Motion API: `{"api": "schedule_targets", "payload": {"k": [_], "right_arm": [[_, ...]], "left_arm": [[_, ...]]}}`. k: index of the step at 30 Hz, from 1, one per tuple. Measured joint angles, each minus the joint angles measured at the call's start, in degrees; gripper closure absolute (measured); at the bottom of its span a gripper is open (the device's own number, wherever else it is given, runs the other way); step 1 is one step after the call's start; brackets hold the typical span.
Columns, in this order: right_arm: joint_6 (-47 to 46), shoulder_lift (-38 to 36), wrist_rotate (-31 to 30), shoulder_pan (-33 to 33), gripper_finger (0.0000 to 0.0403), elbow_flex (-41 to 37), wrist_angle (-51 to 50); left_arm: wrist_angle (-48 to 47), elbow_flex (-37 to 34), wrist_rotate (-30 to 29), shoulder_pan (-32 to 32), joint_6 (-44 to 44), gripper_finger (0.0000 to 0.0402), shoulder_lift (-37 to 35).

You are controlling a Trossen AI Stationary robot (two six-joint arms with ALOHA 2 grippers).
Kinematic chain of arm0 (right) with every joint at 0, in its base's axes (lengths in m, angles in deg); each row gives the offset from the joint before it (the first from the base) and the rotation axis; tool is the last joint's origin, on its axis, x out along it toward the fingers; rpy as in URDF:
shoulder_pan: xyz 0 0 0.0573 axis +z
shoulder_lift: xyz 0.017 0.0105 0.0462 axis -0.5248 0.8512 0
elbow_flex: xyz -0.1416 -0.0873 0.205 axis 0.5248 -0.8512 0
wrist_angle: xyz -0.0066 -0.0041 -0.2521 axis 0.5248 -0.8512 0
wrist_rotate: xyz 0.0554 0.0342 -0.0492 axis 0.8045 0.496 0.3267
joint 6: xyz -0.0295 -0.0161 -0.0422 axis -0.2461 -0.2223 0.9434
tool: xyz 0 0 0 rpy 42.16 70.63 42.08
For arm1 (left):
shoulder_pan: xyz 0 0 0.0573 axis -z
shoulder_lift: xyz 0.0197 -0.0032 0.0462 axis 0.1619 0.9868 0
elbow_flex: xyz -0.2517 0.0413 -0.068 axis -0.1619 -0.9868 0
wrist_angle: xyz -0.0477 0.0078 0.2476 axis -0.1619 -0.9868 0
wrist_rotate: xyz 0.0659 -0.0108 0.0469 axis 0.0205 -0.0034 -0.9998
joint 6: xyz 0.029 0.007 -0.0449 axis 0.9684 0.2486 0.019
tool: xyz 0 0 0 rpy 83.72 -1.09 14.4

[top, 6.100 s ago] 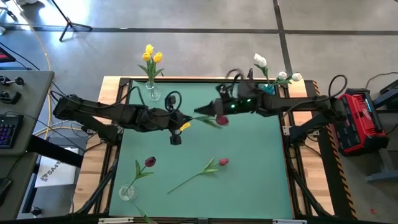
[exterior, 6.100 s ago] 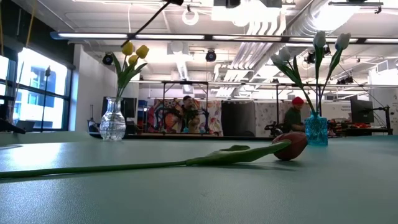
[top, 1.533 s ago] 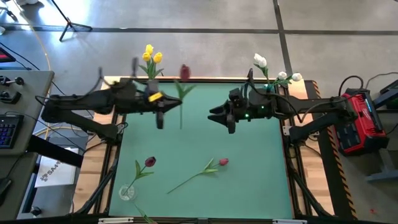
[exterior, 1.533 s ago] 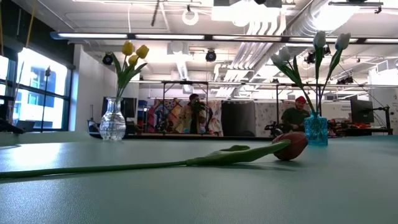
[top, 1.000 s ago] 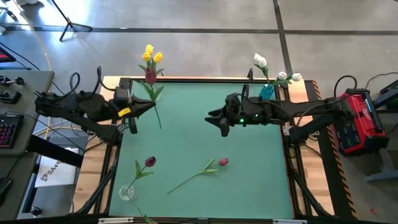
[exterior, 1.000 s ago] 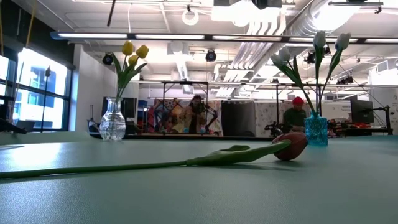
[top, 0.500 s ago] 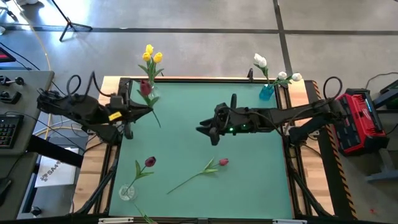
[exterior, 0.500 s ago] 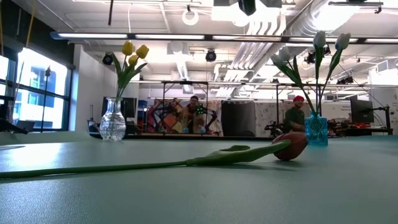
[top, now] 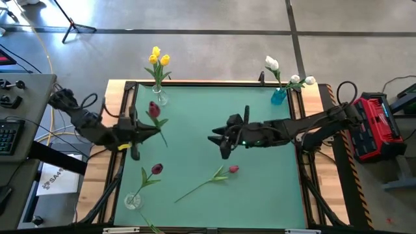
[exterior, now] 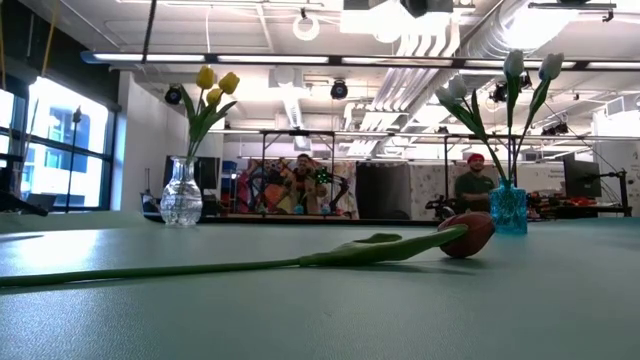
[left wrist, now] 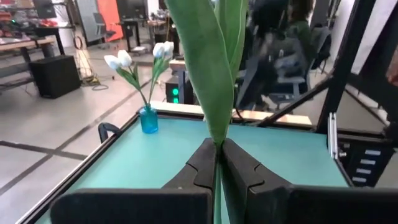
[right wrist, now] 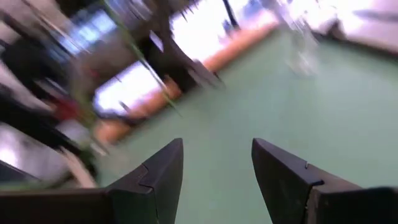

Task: Sort flowers into vase by color
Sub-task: Put the top red flower into the bottom transparent vase

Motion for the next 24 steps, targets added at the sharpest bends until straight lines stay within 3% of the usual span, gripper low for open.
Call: {"api": "schedule_targets", "payload": {"k": [6, 13, 19, 24], "right_arm": [[-17.46, 0.00, 0.75, -1.45, 0.0222, -0.02, -21.15], [-18.87, 0.00, -6.38, 0.21, 0.0222, -0.02, -20.51], [-21.43, 0.00, -8.30, 2.43, 0.0222, -0.02, -22.50], [-24.38, 0.00, -11.16, 4.41, 0.0222, -0.02, -22.99]], "left_arm": [[-1.85, -0.51, -5.56, 6.75, 0.65, 0.0401, -3.95], [-13.00, -0.58, -8.70, 14.30, -5.79, 0.0401, -5.37], [-12.95, -5.32, -9.43, 22.75, -10.99, 0.0401, -5.25], [-12.42, -9.98, -15.69, 31.30, -16.78, 0.0401, -5.58]]}}
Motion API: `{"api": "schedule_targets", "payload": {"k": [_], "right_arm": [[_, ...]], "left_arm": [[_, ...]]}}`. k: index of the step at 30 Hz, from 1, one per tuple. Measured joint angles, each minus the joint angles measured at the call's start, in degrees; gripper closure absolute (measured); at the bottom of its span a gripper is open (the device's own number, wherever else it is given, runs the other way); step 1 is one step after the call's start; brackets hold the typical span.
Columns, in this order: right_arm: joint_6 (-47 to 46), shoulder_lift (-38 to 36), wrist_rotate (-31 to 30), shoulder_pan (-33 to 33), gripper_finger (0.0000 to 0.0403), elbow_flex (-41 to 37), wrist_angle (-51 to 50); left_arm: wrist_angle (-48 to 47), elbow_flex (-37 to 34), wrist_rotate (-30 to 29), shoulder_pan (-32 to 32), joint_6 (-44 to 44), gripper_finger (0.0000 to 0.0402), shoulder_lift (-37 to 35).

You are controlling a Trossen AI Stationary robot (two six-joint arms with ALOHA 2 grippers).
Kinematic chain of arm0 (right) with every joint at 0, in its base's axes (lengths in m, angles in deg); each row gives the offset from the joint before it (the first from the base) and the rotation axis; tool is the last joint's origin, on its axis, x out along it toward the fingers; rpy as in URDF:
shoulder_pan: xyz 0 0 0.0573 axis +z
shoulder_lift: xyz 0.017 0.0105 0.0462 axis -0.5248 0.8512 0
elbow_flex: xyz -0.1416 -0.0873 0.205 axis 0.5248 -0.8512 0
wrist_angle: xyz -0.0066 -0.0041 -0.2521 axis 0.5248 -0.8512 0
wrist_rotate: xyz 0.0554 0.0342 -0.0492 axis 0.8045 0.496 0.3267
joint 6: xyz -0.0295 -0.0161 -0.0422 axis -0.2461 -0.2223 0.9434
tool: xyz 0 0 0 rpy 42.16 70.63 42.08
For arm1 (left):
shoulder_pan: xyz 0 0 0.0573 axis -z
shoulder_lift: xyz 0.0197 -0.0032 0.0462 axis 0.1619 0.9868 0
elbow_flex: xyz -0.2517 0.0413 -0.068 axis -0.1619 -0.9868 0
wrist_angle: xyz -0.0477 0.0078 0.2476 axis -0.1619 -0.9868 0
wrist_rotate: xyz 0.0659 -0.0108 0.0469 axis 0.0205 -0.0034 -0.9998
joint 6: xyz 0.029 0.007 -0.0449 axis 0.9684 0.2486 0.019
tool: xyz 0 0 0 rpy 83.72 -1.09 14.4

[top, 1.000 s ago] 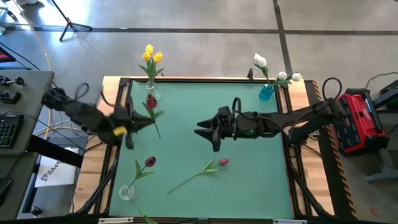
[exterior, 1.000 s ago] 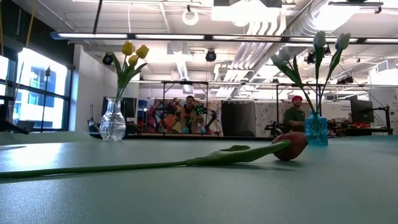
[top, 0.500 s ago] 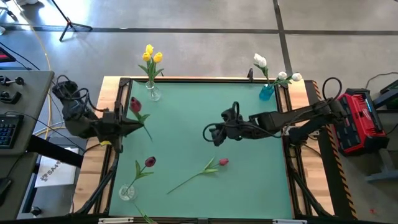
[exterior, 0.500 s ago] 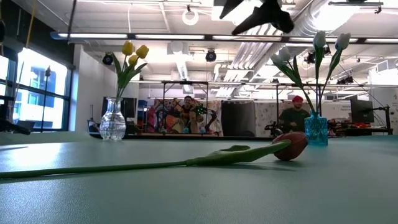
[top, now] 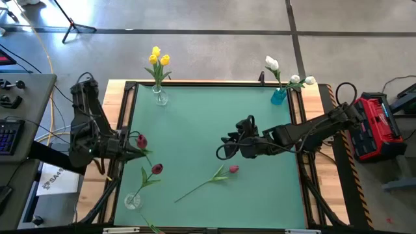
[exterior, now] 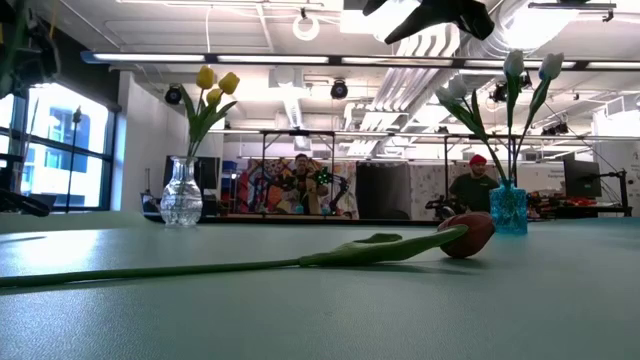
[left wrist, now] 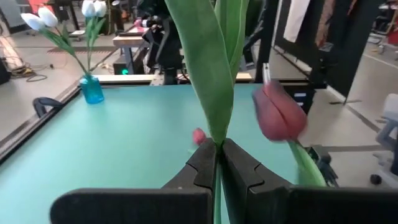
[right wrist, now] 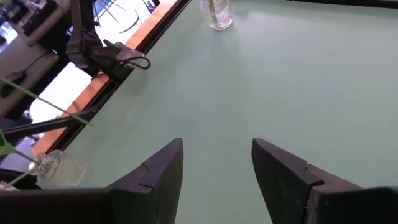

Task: Sort flowers into vase by color
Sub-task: Put the top red flower into the bottom transparent vase

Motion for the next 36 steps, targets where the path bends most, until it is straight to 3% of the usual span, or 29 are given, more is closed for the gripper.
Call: {"api": "schedule_targets", "payload": {"k": [6, 11, 20, 36], "right_arm": [[-3.51, 0.00, -1.80, 0.88, 0.0222, 0.00, 0.01], [-4.34, 0.00, -1.79, 0.85, 0.0222, 0.00, 0.03], [-8.57, 0.00, -1.80, 0.65, 0.0222, 0.00, 0.06], [-10.29, 0.00, -3.30, 0.69, 0.0222, 0.00, 3.51]], "left_arm": [[1.96, -1.04, -4.38, 9.40, -0.98, 0.0401, 0.00], [7.84, -1.02, -2.22, 16.47, 4.77, 0.0401, -1.21], [11.30, -1.02, -1.46, 26.96, 2.92, 0.0401, 0.99], [18.09, -1.00, -4.91, 29.64, 0.23, 0.0401, 12.18]]}}
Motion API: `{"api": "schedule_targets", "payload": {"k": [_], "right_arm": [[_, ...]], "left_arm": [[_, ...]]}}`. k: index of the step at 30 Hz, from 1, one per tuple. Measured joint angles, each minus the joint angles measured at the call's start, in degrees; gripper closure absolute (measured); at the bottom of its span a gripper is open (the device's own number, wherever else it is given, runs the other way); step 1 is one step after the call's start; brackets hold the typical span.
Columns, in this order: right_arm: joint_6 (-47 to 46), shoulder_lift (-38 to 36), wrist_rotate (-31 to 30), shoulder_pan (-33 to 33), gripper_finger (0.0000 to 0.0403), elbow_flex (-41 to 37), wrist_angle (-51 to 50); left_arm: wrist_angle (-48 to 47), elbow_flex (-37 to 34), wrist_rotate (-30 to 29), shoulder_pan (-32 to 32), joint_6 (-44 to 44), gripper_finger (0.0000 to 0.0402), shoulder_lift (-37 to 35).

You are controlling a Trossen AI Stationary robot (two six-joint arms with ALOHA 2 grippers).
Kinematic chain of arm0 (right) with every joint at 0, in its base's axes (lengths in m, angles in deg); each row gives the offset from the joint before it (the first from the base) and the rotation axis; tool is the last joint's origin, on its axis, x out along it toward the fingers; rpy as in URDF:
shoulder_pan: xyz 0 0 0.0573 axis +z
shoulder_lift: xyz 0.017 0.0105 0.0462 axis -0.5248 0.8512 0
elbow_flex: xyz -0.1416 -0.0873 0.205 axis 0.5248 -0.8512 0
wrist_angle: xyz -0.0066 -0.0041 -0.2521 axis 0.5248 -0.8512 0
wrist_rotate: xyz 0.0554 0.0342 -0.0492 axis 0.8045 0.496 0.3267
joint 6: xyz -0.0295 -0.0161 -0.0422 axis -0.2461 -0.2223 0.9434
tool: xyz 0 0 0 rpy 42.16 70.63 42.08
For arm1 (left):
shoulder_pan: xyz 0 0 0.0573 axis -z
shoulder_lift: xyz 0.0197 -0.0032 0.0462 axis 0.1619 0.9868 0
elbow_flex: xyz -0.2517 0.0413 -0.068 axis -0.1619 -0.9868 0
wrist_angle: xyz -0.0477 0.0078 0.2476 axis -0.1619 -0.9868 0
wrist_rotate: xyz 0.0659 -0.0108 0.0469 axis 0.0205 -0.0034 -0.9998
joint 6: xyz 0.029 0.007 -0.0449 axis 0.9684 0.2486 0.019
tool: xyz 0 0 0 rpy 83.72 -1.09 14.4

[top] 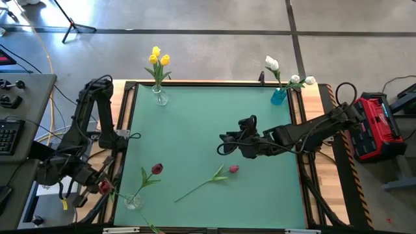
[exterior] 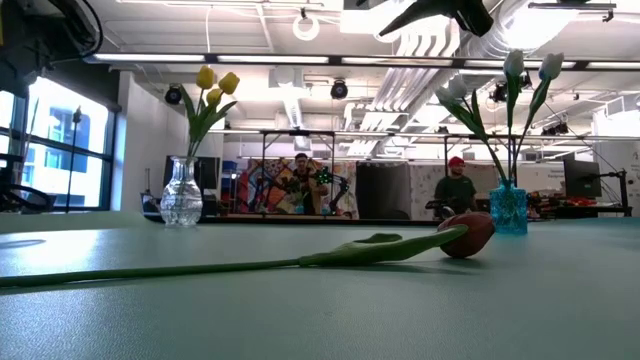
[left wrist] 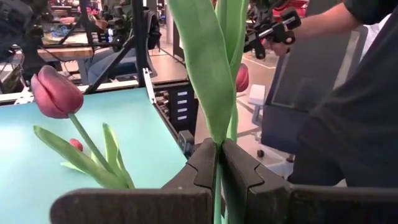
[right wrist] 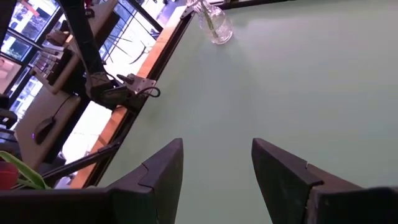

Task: Sort flowers into vase by color
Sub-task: Put the top red flower into the bottom transparent vase, then put the red flower into the bottom transparent vase

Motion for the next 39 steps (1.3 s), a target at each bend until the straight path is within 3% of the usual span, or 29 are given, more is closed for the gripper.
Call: {"api": "schedule_targets", "payload": {"k": [7, 13, 25, 34, 39], "right_arm": [[0.46, 0.00, 0.07, 0.00, 0.0222, 0.00, 0.01], [0.50, 0.00, 1.60, 0.82, 0.0222, 0.00, 0.69], [0.63, 0.00, 1.84, 1.29, 0.0222, 0.00, 1.30], [0.63, 0.00, 2.45, 1.29, 0.0222, 0.00, 1.30], [1.07, 0.00, 2.43, 1.29, 0.0222, 0.00, 1.30]], "left_arm": [[-1.30, 0.00, -0.29, -0.11, -3.79, 0.0401, 3.23], [-3.38, 0.00, -5.99, -0.13, -8.50, 0.0401, 5.37], [-10.35, 0.00, -5.45, -0.13, -23.52, 0.0398, 6.37], [-22.49, 0.00, 0.62, -0.13, -46.30, 0.0336, 6.35], [-23.57, 0.00, 2.29, -0.11, -49.52, 0.0309, 6.32]]}}
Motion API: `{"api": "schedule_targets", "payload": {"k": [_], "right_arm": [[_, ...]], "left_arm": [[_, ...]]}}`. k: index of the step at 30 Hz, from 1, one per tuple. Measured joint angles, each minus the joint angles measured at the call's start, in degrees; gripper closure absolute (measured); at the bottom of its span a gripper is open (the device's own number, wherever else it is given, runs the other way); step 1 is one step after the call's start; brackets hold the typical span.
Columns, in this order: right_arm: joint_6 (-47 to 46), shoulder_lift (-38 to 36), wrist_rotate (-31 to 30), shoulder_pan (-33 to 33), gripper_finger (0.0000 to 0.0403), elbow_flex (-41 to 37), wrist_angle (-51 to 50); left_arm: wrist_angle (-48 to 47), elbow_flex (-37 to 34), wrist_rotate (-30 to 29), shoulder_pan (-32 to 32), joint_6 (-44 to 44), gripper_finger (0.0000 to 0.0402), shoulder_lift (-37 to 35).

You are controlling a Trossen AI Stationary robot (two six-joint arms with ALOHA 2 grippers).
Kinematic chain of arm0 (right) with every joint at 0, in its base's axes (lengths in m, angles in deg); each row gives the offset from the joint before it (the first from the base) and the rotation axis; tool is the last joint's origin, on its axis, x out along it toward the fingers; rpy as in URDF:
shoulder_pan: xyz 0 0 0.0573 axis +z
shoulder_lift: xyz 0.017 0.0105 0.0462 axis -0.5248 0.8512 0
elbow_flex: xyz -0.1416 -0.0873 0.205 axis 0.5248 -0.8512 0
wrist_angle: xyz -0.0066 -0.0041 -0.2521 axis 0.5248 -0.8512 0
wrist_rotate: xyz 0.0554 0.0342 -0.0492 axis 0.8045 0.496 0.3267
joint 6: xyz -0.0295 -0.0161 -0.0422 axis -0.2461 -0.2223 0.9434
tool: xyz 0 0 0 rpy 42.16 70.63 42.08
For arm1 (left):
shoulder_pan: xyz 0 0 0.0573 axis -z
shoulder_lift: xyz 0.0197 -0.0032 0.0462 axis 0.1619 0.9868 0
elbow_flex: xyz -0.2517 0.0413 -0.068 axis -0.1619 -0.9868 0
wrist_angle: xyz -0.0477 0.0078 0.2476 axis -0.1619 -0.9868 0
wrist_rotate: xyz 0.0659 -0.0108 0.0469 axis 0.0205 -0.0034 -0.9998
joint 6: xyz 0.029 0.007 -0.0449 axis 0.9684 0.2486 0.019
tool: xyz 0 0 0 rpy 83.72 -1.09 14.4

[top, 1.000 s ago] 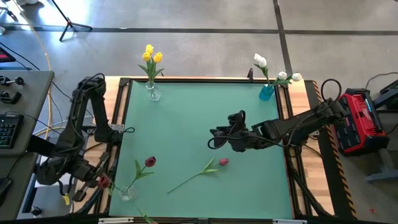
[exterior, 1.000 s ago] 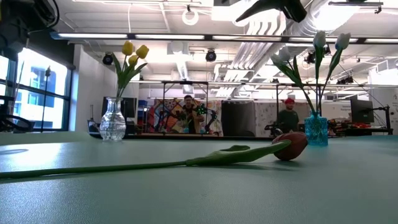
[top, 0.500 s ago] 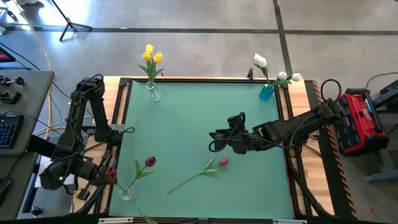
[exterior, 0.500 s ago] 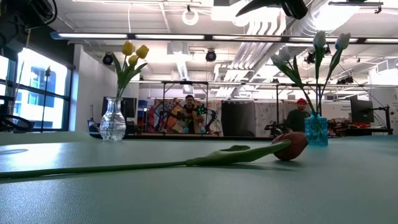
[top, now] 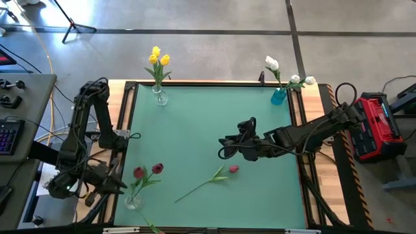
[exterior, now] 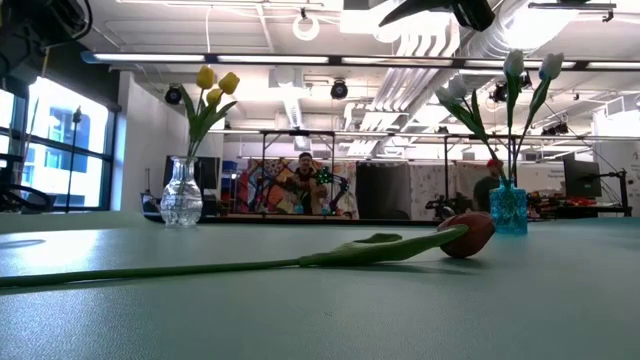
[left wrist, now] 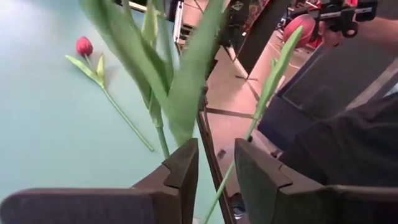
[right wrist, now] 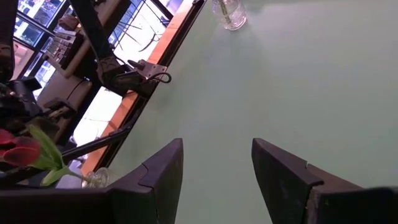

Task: Sort flowers into vase by color
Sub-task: Put the red flower into the bottom transparent vase

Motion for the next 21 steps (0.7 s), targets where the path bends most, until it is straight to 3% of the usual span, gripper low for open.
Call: {"api": "schedule_targets", "payload": {"k": [7, 14, 21], "right_arm": [[-0.75, 0.00, 0.00, 0.00, 0.0222, 0.00, -0.26], [-7.95, 1.23, 0.35, -0.22, 0.0222, 0.02, -2.10], [-5.57, 7.25, 10.28, -0.18, 0.0222, 0.02, 1.50]], "left_arm": [[-0.02, 0.00, -0.20, 0.00, -0.08, 0.0302, -3.22], [-1.09, 0.00, 1.16, 0.00, 2.22, 0.0302, -10.09], [-1.24, 0.00, 0.07, 0.01, 9.63, 0.0302, -19.23]]}}
